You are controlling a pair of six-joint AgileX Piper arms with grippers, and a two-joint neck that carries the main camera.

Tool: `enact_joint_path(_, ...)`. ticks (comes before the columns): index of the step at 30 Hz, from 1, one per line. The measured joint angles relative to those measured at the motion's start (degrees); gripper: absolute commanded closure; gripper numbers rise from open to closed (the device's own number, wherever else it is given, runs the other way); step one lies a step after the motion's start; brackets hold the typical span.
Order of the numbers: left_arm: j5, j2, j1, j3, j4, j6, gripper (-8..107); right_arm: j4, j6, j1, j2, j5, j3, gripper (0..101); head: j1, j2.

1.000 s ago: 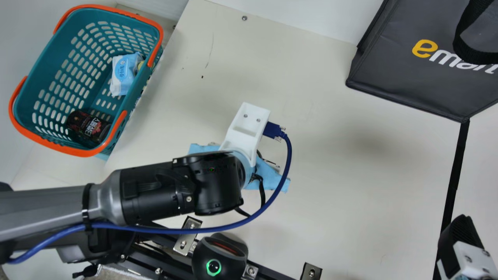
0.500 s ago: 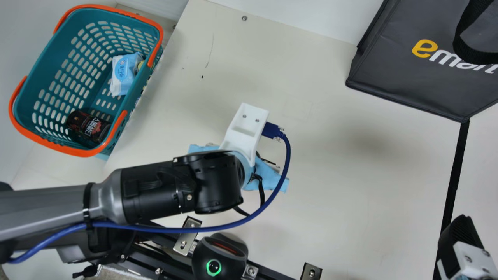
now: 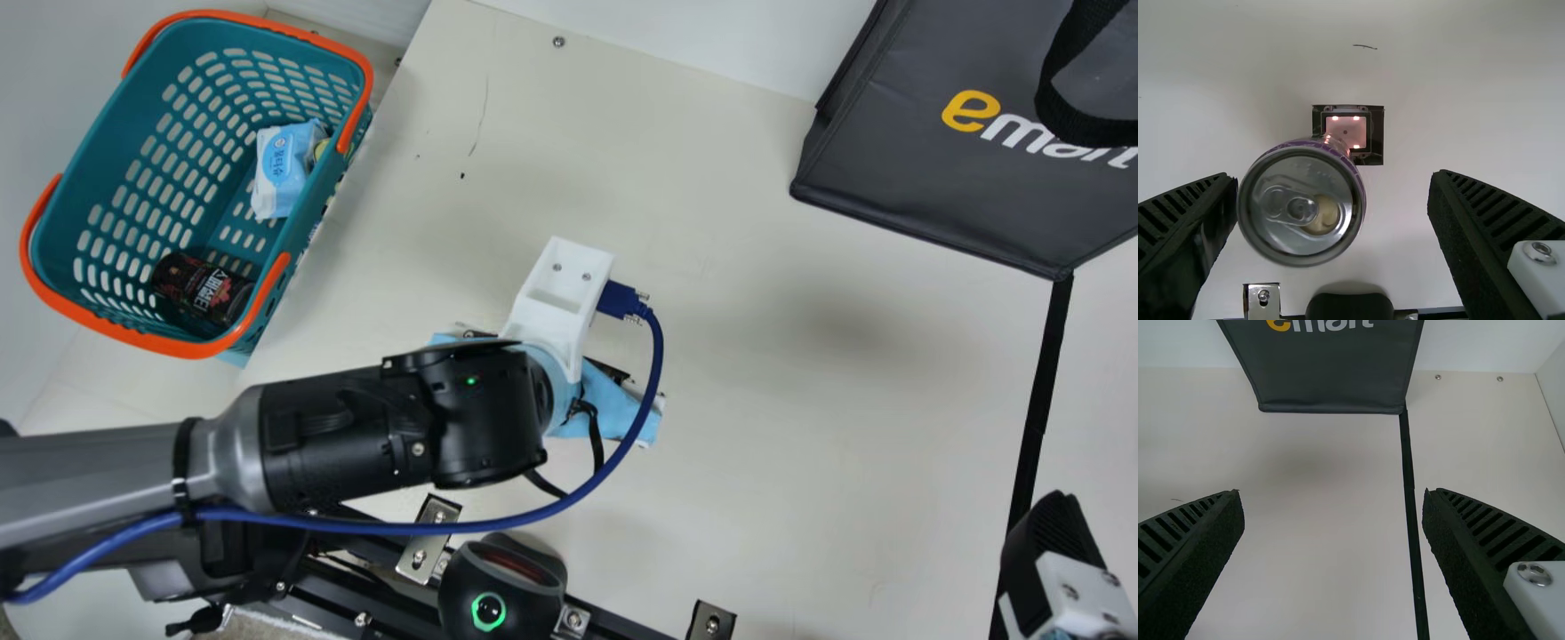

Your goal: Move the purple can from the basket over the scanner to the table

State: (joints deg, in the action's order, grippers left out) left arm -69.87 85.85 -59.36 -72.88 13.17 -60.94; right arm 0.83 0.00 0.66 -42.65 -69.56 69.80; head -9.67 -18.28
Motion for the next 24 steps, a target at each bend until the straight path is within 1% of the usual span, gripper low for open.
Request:
enact_joint_path(12, -0.08, -7.1, 2.88, -0.37, -0.31, 4.08, 9, 0.0, 0.0, 0.0, 0.0, 0.0, 0.0, 6, 0.09, 0.0)
enact_joint_path(24, -0.08, -8.5, 3.7, 0.06, -0.82, 7.52, 9, 0.0, 0.0, 0.0, 0.0, 0.0, 0.0, 6, 0.0, 0.0)
